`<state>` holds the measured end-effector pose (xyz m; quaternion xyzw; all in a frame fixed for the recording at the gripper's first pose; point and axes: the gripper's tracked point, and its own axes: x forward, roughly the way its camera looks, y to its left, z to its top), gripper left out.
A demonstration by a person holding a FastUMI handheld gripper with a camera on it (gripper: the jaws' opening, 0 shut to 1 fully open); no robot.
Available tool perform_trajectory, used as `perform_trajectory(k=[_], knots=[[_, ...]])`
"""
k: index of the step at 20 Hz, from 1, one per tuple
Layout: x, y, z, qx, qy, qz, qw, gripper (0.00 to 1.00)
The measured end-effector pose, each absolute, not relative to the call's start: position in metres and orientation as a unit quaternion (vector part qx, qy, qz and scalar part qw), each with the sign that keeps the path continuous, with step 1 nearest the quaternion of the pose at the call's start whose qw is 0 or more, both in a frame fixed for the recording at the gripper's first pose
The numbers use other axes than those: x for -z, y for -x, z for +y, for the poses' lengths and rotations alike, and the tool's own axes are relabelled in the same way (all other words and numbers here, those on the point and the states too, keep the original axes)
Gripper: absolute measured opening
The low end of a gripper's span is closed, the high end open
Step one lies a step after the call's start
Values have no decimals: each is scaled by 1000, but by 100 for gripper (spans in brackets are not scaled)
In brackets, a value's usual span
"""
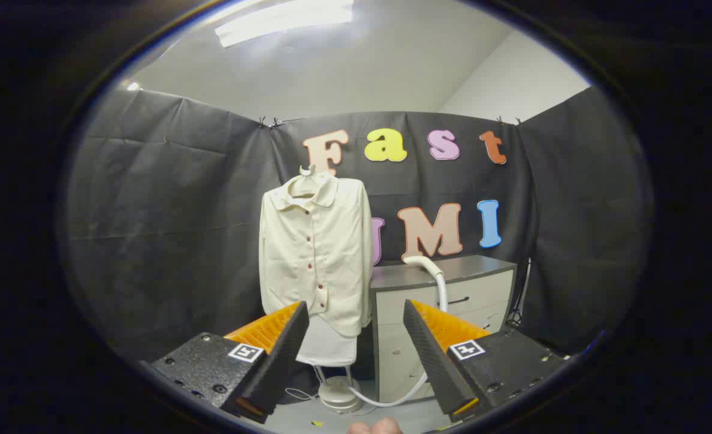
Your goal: Iron the clothes twice with a garment steamer, once on the left side and once on the right side.
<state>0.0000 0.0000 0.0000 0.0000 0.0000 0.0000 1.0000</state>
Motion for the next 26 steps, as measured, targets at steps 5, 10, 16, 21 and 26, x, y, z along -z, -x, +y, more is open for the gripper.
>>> perform_trajectory(k=[5,10,16,21,26], knots=[[0,-4,4,-8,4,-1,1000,96],[7,-8,2,-8,-4,9,1000,97],[9,-10,4,-13,-3,9,1000,96],[9,-17,7,-17,-6,12,1000,96],[11,-34,9,-11,-3,14,1000,96]])
